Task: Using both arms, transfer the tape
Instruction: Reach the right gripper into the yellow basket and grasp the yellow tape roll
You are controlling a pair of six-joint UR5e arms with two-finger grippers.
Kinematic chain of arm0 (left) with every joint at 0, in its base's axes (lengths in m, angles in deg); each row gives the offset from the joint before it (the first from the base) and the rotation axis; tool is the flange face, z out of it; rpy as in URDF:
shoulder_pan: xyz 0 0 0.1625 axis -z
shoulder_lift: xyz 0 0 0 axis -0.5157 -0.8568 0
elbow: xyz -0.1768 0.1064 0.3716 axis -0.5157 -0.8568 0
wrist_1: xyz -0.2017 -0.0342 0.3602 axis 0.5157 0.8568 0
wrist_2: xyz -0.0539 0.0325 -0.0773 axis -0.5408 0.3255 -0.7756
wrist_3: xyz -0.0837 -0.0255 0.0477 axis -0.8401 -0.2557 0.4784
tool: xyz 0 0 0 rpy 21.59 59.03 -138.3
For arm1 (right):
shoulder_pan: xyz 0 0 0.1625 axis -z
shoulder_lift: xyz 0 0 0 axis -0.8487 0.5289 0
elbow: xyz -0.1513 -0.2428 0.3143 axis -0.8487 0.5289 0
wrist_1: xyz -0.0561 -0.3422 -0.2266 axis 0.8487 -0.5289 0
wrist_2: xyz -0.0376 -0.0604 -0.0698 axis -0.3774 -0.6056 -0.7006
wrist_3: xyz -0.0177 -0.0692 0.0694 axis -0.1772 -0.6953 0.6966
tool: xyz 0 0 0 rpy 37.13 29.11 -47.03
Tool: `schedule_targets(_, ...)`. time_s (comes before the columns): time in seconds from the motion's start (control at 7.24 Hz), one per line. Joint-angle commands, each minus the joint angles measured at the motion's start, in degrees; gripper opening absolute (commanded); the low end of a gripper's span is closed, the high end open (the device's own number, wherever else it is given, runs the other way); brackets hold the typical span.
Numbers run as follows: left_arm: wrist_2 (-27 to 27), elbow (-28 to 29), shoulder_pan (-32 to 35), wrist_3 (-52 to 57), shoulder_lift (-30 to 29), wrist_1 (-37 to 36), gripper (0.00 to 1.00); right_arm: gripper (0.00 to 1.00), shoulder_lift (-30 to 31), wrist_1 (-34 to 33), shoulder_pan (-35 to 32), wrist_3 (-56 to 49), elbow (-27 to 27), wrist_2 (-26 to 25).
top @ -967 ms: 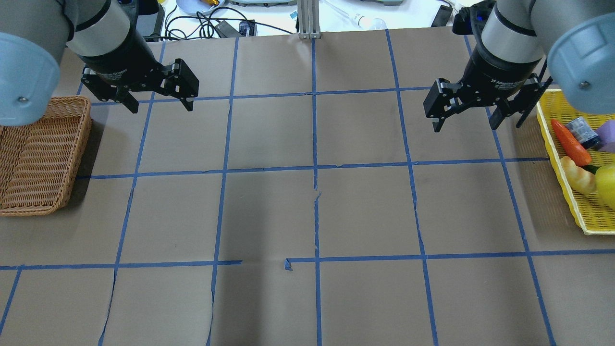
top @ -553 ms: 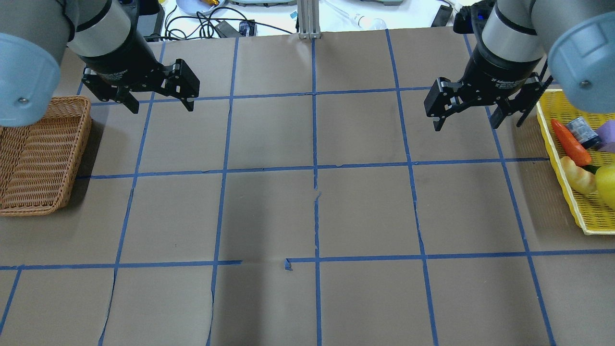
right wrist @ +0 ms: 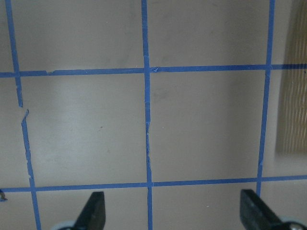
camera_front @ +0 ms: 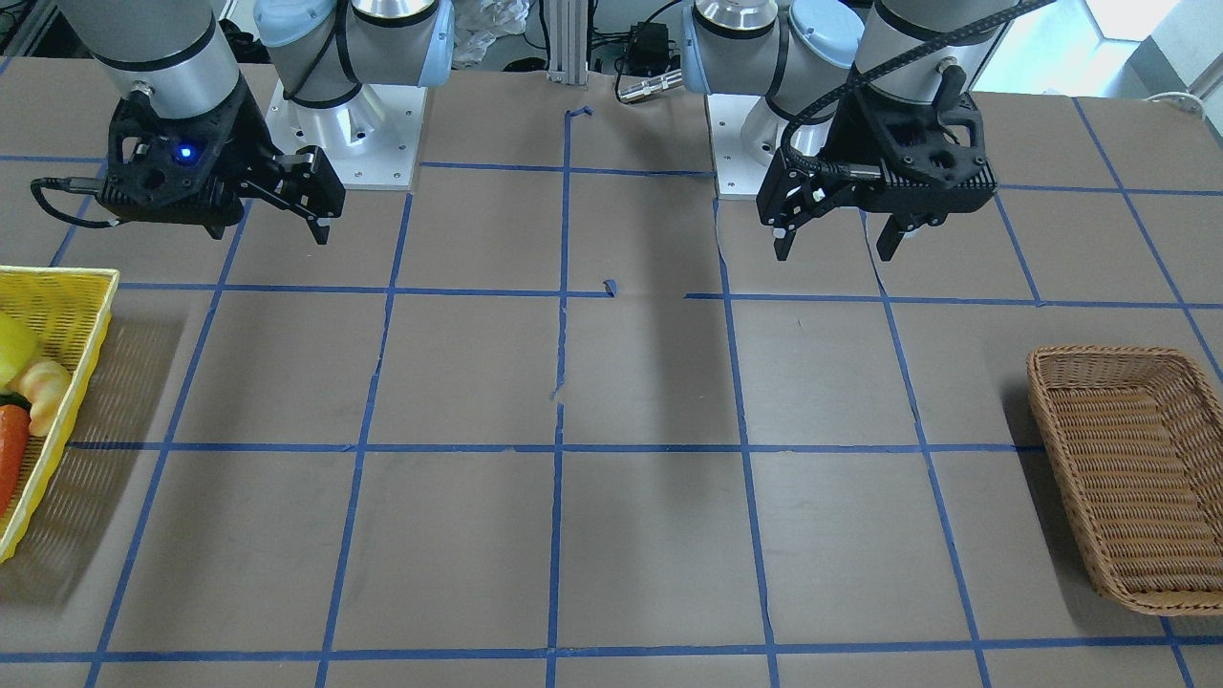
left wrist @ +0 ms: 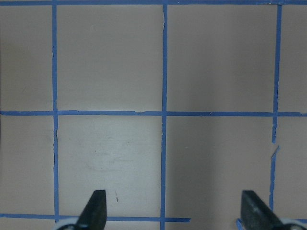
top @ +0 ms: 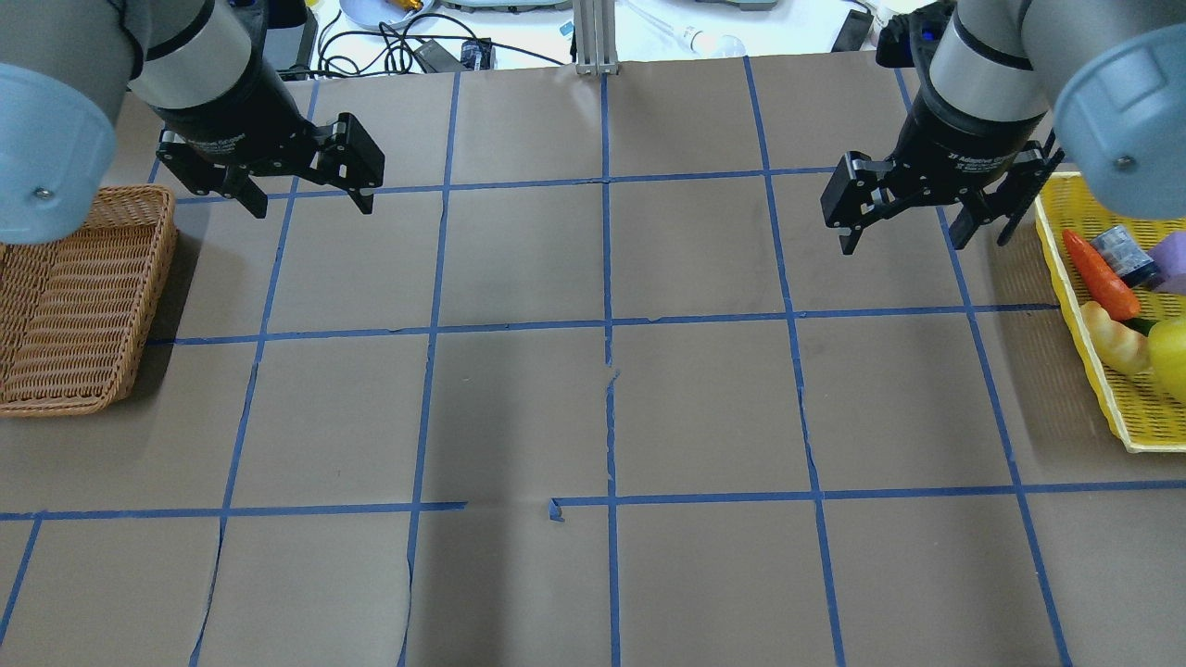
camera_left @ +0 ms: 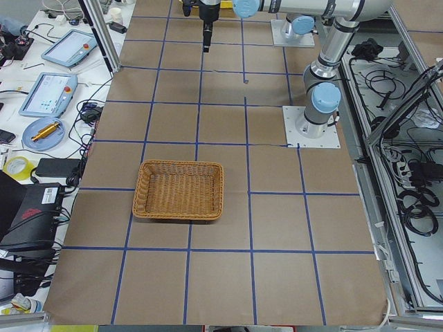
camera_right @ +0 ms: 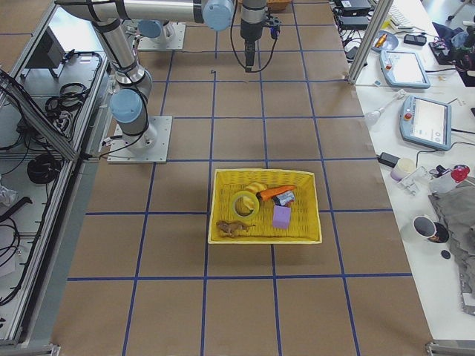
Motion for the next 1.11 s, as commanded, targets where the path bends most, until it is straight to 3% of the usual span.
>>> schedule_targets(0.0,-0.07,0.05,0.0,0.0,-0.24,0.0,1.0,1.0,-0.23,0.69,2.85,-3.97,0.11,0.6)
schedule_targets(0.28,-0.07,0.14,0.0,0.0,-0.16,0.0,1.0,1.0,-0.4,-0.26,11.96,-9.76,-0.24,0.43)
schedule_targets(0.69,-0.07,0.05,0.0,0.0,-0.07,0.0,1.0,1.0,-7.24,-0.36,31.55,-32.84,-0.6,1.22)
schedule_targets(0.97,-0.07,0.23,-0.09,0.0,-0.07,-0.09,1.0,1.0,-12.16,-4.13,38.34,-42.16,-1.12,1.22)
